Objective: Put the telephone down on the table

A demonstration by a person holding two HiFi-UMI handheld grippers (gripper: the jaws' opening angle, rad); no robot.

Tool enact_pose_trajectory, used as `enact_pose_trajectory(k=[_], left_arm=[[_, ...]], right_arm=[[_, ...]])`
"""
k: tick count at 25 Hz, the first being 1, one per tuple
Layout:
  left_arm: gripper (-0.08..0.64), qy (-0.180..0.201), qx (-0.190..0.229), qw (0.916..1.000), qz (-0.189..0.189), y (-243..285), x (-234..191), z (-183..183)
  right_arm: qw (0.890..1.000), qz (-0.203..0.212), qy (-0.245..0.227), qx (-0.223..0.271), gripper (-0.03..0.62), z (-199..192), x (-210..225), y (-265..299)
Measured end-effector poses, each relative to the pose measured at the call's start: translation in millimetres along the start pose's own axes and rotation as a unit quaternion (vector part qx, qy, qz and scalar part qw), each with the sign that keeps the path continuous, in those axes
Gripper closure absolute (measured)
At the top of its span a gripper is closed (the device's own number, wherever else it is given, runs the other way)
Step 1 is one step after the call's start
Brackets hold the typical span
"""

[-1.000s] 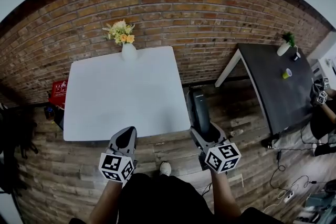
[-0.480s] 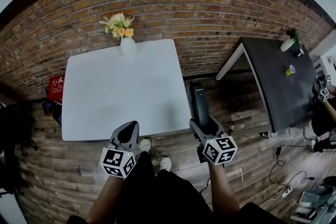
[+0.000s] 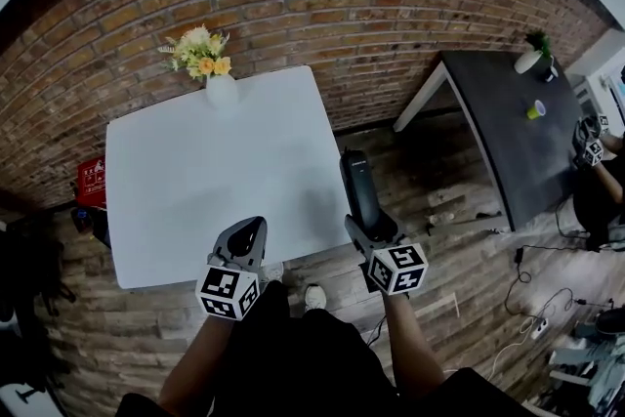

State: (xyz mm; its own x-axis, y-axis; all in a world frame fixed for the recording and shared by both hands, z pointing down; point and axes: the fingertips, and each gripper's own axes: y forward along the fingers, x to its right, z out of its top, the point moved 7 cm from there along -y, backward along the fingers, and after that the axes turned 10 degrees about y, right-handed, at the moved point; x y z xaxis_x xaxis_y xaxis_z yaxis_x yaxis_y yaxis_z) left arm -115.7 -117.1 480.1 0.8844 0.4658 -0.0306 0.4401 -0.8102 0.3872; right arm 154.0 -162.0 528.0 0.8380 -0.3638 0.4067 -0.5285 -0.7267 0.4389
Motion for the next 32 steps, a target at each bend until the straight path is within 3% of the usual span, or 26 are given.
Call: enact_pose_trajectory(k=[21,32], left_arm=[[0.546,0.005,-0.04,0.9971,-0.065,71.9,-39.2,-11.0],[0.546,0.001,-0.057,0.9965,-0.062,76.1,-50.7,-19.8]], right_arm=[[0.995,-0.06,-0.031,-0.072,0.31,-51.2,21.8,94.7],[0.992,-0.064,-0.037,-0.104,0.31,-72.0,19.9,116.5]])
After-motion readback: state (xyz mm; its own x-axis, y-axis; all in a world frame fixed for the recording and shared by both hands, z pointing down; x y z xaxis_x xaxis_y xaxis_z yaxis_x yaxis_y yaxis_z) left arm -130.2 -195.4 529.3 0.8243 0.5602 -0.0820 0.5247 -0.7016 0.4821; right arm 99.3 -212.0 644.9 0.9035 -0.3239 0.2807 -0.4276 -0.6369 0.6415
